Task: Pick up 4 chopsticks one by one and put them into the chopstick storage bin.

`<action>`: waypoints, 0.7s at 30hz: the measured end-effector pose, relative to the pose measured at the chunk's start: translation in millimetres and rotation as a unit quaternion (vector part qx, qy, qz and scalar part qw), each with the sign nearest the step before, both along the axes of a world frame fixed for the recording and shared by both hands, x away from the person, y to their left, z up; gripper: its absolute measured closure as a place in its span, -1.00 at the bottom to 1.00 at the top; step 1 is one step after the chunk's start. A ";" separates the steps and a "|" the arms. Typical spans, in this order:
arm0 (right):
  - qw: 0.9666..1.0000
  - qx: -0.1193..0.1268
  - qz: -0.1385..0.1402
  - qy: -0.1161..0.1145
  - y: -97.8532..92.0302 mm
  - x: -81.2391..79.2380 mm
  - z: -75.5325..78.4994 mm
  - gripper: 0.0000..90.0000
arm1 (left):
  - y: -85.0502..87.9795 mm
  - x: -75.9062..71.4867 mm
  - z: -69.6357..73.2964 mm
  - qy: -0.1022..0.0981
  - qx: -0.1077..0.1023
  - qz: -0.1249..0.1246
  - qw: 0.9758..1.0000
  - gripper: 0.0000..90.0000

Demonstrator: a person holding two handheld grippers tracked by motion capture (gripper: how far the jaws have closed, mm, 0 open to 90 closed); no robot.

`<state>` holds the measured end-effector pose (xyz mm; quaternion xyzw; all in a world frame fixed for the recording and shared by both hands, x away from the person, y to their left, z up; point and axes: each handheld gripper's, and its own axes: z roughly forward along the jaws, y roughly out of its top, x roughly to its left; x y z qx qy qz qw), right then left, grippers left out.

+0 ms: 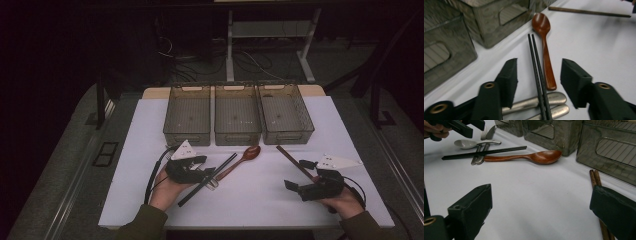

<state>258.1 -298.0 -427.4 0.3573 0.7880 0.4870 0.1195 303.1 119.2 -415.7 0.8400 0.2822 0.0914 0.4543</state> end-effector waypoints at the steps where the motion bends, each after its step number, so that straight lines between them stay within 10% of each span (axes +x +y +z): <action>1: 1.000 0.000 0.000 0.000 0.0 0.0 0.0 -0.92 | 0.4 0.1 -0.8 0.003 0.005 0.002 1.000 0.13; 21: 1.000 0.000 0.002 0.001 0.3 -0.4 0.4 -0.92 | 2.5 -4.7 -13.2 0.051 0.056 -0.007 0.997 0.70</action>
